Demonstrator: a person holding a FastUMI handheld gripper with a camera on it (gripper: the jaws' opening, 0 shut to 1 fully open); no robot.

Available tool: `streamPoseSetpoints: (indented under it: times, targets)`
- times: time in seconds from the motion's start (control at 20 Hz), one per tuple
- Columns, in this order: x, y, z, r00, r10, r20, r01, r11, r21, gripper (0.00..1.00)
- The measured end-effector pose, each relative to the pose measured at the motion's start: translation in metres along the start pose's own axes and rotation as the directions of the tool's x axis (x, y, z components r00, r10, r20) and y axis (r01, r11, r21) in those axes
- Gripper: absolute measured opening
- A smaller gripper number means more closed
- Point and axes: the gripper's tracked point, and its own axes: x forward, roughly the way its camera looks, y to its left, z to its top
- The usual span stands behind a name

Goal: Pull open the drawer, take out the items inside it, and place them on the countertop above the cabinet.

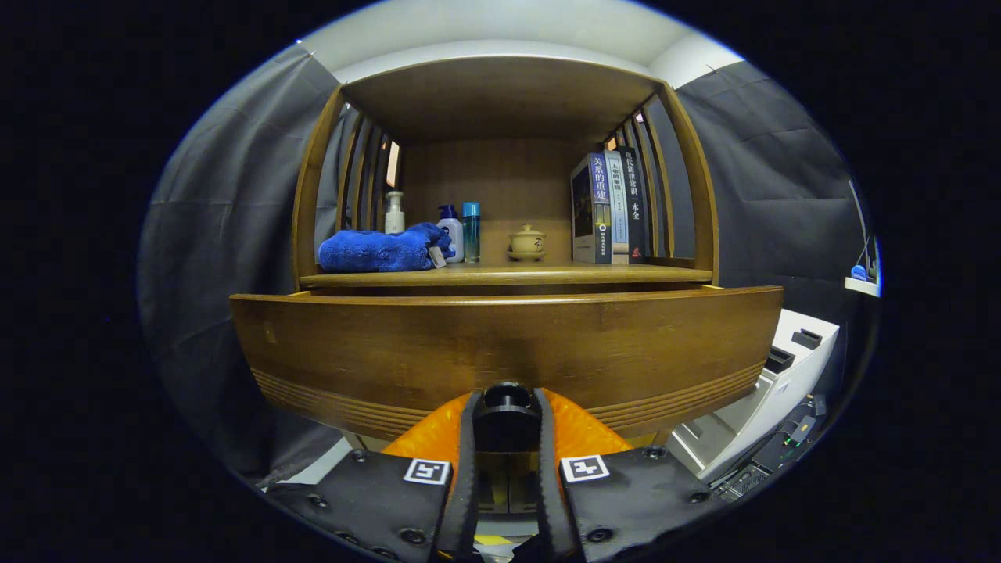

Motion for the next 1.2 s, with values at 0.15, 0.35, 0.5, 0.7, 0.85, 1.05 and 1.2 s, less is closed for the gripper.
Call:
streamPoseSetpoints:
  times: [0.15, 0.35, 0.5, 0.7, 0.85, 1.05, 1.2]
  targets:
    - [-0.002, 0.000, -0.001, 1.000, 0.000, 0.007, 0.000, 1.000, 0.000, 0.40]
    - [-0.003, 0.001, -0.001, 1.000, 0.002, 0.022, -0.002, 1.000, -0.011, 0.51]
    - [-0.008, 0.011, -0.001, 0.999, 0.034, 0.031, -0.033, 0.999, -0.026, 0.64]
    - [-0.023, 0.022, 0.012, 0.994, 0.075, 0.074, -0.069, 0.995, -0.078, 0.90]
    - [-0.036, 0.030, 0.036, 0.989, 0.100, 0.113, -0.091, 0.993, -0.078, 0.96]
    - [-0.052, 0.048, 0.092, 0.974, 0.125, 0.191, -0.114, 0.991, -0.064, 0.97]
    - [-0.060, 0.065, 0.123, 0.965, 0.149, 0.217, -0.132, 0.987, -0.090, 0.98]
